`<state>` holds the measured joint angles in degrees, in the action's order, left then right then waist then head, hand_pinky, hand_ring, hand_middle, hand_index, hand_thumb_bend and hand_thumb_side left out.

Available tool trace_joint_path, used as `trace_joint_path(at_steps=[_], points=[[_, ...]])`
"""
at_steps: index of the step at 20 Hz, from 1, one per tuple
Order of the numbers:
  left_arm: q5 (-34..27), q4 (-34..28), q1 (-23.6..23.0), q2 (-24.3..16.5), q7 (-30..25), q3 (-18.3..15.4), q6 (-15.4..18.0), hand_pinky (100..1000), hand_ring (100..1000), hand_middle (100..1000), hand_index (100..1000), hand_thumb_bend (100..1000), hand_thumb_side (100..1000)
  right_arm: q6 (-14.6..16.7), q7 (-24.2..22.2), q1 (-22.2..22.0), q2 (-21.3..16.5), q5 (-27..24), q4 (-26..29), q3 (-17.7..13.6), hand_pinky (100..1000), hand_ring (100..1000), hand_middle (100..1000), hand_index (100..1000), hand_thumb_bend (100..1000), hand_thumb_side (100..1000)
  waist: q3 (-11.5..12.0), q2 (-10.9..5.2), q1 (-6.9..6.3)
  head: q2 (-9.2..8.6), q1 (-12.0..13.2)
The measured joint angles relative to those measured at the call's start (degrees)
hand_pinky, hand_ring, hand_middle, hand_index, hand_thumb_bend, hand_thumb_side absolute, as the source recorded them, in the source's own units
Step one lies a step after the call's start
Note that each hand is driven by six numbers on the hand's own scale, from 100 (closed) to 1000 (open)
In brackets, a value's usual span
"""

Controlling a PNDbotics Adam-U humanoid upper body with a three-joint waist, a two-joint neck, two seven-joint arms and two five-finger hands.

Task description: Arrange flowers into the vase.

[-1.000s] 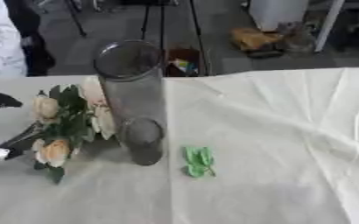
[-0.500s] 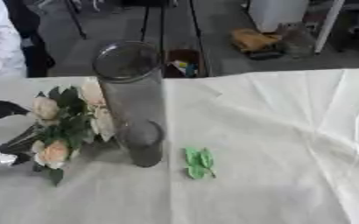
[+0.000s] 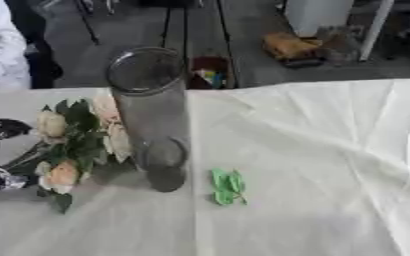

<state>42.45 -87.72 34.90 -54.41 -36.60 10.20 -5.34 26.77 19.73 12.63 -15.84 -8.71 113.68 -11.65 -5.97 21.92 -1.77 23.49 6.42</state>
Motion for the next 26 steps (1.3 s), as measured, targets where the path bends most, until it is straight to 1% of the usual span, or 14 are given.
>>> trace_joint_path(at_steps=[10, 12, 15, 20, 21, 25, 26], points=[[0.6, 3.1, 0.9, 0.9, -1.3, 0.4, -0.1, 796, 935, 938, 999, 495, 688, -0.1, -0.1, 0.0, 0.0, 0.0, 0.0, 0.0, 204, 332, 263, 522, 100, 927, -0.2, 0.4, -0.06, -0.44, 0.1], [0.6, 3.6, 0.9, 1.0, -1.5, 0.5, -0.3, 803, 945, 958, 1000, 494, 692, -0.1, -0.1, 0.0, 0.0, 0.0, 0.0, 0.0, 205, 333, 262, 522, 100, 924, -0.3, 0.52, -0.06, -0.47, 0.1], [0.4, 4.4, 1.1, 1.3, -1.8, 0.5, -0.6, 807, 952, 974, 1000, 473, 700, -0.1, -0.1, 0.0, 0.1, 0.0, 0.0, 0.0, 205, 333, 262, 522, 100, 928, -0.3, 0.63, -0.06, -0.48, 0.2], [-0.5, 5.5, 1.5, 1.6, -1.8, 0.5, -0.6, 808, 953, 973, 1000, 468, 701, -0.2, -0.3, 0.0, 0.3, 0.0, 0.0, 0.0, 206, 333, 261, 522, 100, 928, -0.3, 0.67, -0.05, -0.5, 0.3], [-0.6, 5.6, 1.5, 1.8, -1.8, 0.5, -0.6, 811, 958, 974, 1000, 428, 713, -0.2, -0.3, 0.0, 0.3, 0.0, 0.0, 0.0, 207, 333, 260, 523, 100, 929, -0.3, 0.67, -0.05, -0.5, 0.4], [-1.4, 6.8, 1.8, 2.5, -1.6, 0.4, -0.8, 794, 945, 948, 991, 371, 711, -0.2, -0.5, 0.0, 0.5, 0.0, 0.0, 0.0, 208, 333, 259, 523, 100, 929, -0.5, 1.11, 0.05, -0.87, 0.6], [-1.7, 7.1, 1.9, 2.6, -1.5, 0.4, -0.8, 773, 936, 937, 979, 352, 699, -0.2, -0.6, 0.0, 0.5, 0.0, 0.0, 0.0, 208, 333, 259, 523, 100, 929, -0.5, 1.11, 0.07, -0.93, 0.6]])
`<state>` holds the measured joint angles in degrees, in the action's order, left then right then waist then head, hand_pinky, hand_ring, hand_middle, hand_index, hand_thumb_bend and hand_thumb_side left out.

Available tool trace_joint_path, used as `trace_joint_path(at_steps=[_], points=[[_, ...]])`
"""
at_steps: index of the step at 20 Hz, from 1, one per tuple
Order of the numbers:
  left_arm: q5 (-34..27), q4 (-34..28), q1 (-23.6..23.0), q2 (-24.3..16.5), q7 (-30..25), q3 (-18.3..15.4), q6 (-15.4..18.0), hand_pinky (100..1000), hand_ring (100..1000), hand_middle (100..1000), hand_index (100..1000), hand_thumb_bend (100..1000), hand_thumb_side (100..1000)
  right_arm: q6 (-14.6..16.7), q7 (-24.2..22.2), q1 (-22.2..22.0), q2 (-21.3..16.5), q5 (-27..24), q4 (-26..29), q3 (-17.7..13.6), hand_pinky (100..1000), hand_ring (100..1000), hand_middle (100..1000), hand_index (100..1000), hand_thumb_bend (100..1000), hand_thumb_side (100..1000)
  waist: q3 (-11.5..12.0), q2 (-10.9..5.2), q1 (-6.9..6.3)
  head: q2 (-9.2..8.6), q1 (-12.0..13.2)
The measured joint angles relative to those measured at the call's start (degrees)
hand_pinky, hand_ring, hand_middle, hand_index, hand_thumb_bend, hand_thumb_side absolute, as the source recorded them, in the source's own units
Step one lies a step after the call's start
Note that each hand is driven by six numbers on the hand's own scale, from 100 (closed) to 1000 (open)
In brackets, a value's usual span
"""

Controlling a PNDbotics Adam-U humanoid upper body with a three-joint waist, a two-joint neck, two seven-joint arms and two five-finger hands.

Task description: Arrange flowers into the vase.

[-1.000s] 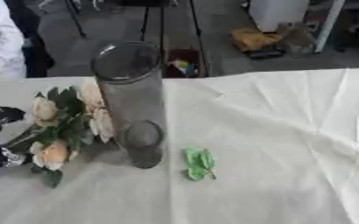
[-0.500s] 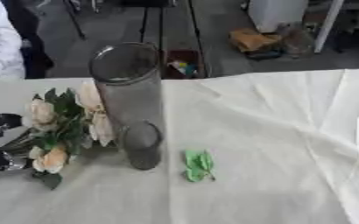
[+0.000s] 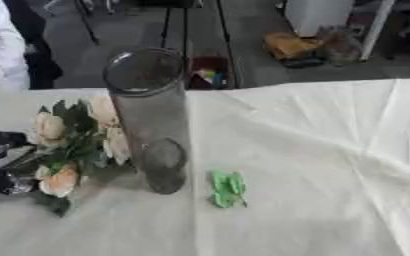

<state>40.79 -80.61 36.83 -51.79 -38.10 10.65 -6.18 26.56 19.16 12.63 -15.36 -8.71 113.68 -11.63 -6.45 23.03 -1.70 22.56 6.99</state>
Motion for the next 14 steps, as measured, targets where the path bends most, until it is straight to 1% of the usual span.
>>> trace_joint_path(at_steps=[2, 7, 8, 11, 14], points=[[-0.5, 0.6, 0.1, 0.3, 0.2, 0.0, -0.2, 745, 918, 907, 958, 321, 678, 0.0, -0.1, 0.0, 0.0, 0.0, 0.0, 0.0, 209, 333, 258, 524, 100, 929, 0.0, 0.06, 0.0, -0.02, 0.0], [-1.2, 1.4, 0.3, 0.4, 0.5, 0.0, -0.2, 742, 915, 902, 956, 320, 677, -0.1, -0.2, 0.0, 0.1, 0.0, 0.0, 0.0, 209, 333, 258, 524, 100, 929, 0.0, 0.11, 0.03, -0.03, 0.0], [-1.2, 1.5, 0.4, 0.4, 0.5, 0.0, -0.2, 653, 798, 798, 904, 202, 606, -0.2, -0.3, 0.0, 0.1, 0.0, 0.0, 0.0, 210, 334, 258, 524, 100, 929, 0.0, 0.11, 0.03, -0.03, 0.0], [-1.7, 1.7, 0.9, 0.4, 0.5, -0.3, -0.3, 628, 769, 780, 898, 127, 562, -0.3, -0.4, 0.0, 0.1, 0.0, 0.0, 0.0, 211, 334, 257, 525, 100, 929, -0.1, 0.12, 0.02, -0.04, 0.2], [-2.1, 1.9, 1.0, 0.4, 0.4, -0.3, -0.5, 618, 750, 766, 887, 100, 534, -0.4, -0.5, 0.0, 0.2, 0.0, 0.0, 0.1, 211, 334, 257, 525, 100, 930, -0.2, 0.12, 0.01, -0.06, 0.3]])
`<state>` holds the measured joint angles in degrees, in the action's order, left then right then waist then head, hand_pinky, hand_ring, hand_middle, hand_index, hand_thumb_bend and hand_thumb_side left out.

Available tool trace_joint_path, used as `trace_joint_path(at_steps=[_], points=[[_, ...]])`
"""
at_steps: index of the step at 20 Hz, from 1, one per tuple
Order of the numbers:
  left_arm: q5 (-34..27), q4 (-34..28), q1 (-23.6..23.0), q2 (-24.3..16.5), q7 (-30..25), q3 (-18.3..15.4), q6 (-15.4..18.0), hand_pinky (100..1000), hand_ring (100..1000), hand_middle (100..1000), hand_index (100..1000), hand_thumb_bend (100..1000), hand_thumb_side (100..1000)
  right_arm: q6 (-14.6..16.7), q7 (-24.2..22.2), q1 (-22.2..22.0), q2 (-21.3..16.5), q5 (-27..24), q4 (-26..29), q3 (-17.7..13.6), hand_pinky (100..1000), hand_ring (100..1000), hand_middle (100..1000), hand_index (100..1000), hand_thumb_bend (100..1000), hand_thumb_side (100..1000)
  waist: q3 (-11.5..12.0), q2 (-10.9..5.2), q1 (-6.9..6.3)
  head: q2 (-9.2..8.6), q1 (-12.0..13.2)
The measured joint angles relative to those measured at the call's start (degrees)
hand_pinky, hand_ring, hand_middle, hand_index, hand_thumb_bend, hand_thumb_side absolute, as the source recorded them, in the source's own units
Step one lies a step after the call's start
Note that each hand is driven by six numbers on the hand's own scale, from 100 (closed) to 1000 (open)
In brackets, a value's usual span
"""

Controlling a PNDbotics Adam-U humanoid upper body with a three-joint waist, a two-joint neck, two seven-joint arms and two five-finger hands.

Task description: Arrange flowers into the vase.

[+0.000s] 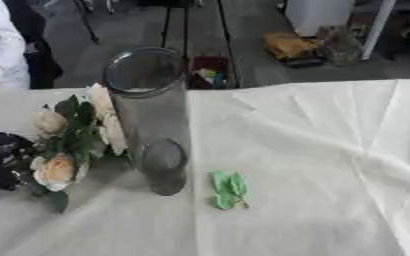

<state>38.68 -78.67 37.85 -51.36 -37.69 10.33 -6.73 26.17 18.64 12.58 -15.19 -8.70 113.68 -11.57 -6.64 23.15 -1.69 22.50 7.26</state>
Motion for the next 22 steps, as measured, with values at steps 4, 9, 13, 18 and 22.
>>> trace_joint_path(at_steps=[4, 9, 13, 18, 22], points=[[-0.1, 0.1, 0.2, 0.2, 0.4, 0.0, -0.6, 596, 732, 752, 869, 100, 470, -0.2, -0.2, 0.0, 0.1, 0.0, 0.0, 0.3, 212, 334, 255, 526, 100, 930, 0.0, 0.03, 0.0, 0.0, 0.0], [0.0, 0.4, 0.4, 0.4, 1.1, -0.1, -1.3, 580, 715, 743, 859, 100, 427, -0.3, -0.3, 0.0, 0.4, 0.0, 0.0, 0.3, 212, 334, 256, 526, 100, 928, -0.1, 0.14, -0.02, -0.01, 0.1], [0.7, 0.5, 0.5, 0.5, 1.1, 0.0, -1.3, 547, 678, 706, 827, 100, 411, -0.3, -0.3, 0.0, 0.4, 0.0, 0.0, 0.3, 213, 335, 256, 526, 100, 929, -0.1, 0.15, -0.02, -0.04, 0.2], [1.8, 0.8, 0.9, 0.5, 1.4, 0.4, -1.0, 487, 601, 629, 770, 100, 392, -0.3, -0.3, 0.0, 0.4, 0.0, 0.0, 0.3, 213, 334, 254, 527, 100, 928, -0.2, 0.16, -0.04, -0.43, 0.2], [2.4, 1.2, 1.1, 0.8, 1.5, 0.7, -0.9, 449, 559, 592, 747, 100, 400, -0.3, -0.4, 0.0, 0.4, 0.0, 0.0, 0.3, 213, 334, 254, 527, 100, 928, -0.2, 0.18, -0.08, -0.44, 0.2]])
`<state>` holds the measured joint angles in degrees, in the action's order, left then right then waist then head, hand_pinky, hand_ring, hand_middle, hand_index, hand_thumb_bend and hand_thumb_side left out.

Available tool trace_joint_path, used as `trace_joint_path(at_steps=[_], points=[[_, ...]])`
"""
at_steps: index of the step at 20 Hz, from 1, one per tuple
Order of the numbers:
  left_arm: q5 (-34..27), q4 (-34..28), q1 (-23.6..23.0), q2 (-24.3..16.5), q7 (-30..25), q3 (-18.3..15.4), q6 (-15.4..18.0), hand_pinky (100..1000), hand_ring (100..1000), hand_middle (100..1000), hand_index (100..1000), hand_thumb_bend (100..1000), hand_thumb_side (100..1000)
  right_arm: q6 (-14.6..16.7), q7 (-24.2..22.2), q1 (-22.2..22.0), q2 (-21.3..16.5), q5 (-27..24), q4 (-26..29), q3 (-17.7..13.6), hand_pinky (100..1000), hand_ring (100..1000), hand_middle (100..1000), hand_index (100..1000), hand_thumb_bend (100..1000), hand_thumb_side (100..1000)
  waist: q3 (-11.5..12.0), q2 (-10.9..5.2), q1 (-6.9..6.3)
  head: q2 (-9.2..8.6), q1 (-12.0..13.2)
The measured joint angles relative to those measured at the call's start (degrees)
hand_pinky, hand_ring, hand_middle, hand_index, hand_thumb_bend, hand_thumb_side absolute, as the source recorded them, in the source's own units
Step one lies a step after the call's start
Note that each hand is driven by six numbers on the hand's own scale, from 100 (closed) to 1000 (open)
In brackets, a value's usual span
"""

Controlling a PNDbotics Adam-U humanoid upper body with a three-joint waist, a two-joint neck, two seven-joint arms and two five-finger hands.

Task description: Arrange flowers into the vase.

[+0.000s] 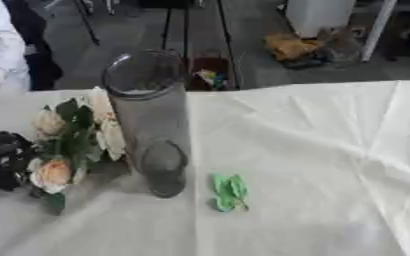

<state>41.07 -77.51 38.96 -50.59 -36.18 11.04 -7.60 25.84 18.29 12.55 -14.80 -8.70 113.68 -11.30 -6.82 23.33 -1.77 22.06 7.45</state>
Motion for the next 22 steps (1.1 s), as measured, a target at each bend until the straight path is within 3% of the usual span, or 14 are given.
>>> trace_joint_path(at_steps=[5, 9, 13, 14, 15, 17, 20, 21, 22], points=[[0.2, 0.3, 0.4, 0.2, -0.2, 0.2, 0.2, 410, 524, 557, 720, 100, 392, -0.1, -0.1, 0.0, 0.0, 0.0, 0.0, 0.0, 214, 334, 253, 527, 100, 928, -0.1, 0.04, -0.06, -0.01, 0.0], [0.4, 0.4, 0.5, 0.2, -0.4, 0.3, 0.3, 296, 420, 477, 666, 100, 388, -0.2, -0.2, 0.0, 0.0, 0.0, 0.0, 0.0, 214, 335, 252, 527, 100, 927, -0.2, 0.04, -0.09, -0.02, 0.0], [0.4, 0.4, 0.6, 0.5, -0.5, 0.4, 0.3, 296, 420, 477, 666, 100, 388, -0.3, -0.3, 0.0, 0.0, 0.0, 0.0, 0.0, 214, 335, 252, 527, 100, 927, -0.2, 0.04, -0.1, -0.04, 0.0], [0.4, 0.5, 0.6, 0.6, -0.6, 0.4, 0.3, 138, 249, 322, 526, 100, 398, -0.4, -0.3, 0.0, 0.0, 0.0, 0.0, 0.0, 214, 335, 252, 528, 100, 926, -0.2, 0.04, -0.12, -0.04, 0.0], [0.4, 0.5, 0.7, 0.6, -0.6, 0.4, 0.3, 114, 226, 295, 500, 100, 398, -0.4, -0.3, 0.0, 0.0, 0.0, 0.0, 0.0, 214, 335, 252, 528, 100, 926, -0.2, 0.04, -0.13, -0.04, 0.0], [0.4, 0.7, 0.5, 0.9, -0.7, 0.8, 0.3, 100, 180, 243, 449, 100, 395, -0.4, -0.3, 0.0, 0.0, 0.0, 0.0, 0.0, 215, 335, 251, 528, 100, 927, -0.2, 0.04, -0.12, -0.05, 0.0], [0.3, 0.7, 0.4, 1.2, -0.6, 1.1, 0.1, 100, 176, 238, 445, 100, 394, -0.5, -0.4, 0.0, 0.2, 0.0, 0.0, 0.0, 215, 335, 251, 528, 100, 927, -0.2, 0.04, -0.11, -0.07, 0.0], [0.3, 0.7, 0.4, 1.2, -0.6, 1.1, 0.1, 100, 108, 158, 356, 100, 366, -0.5, -0.4, 0.0, 0.2, 0.0, 0.0, 0.0, 215, 335, 251, 528, 100, 926, -0.2, 0.04, -0.12, -0.07, 0.0], [0.3, 0.7, 0.4, 1.2, -0.5, 1.1, 0.0, 100, 108, 158, 356, 100, 366, -0.6, -0.4, 0.0, 0.3, 0.0, 0.0, 0.0, 215, 335, 251, 528, 100, 926, -0.2, 0.04, -0.12, -0.07, 0.0]])
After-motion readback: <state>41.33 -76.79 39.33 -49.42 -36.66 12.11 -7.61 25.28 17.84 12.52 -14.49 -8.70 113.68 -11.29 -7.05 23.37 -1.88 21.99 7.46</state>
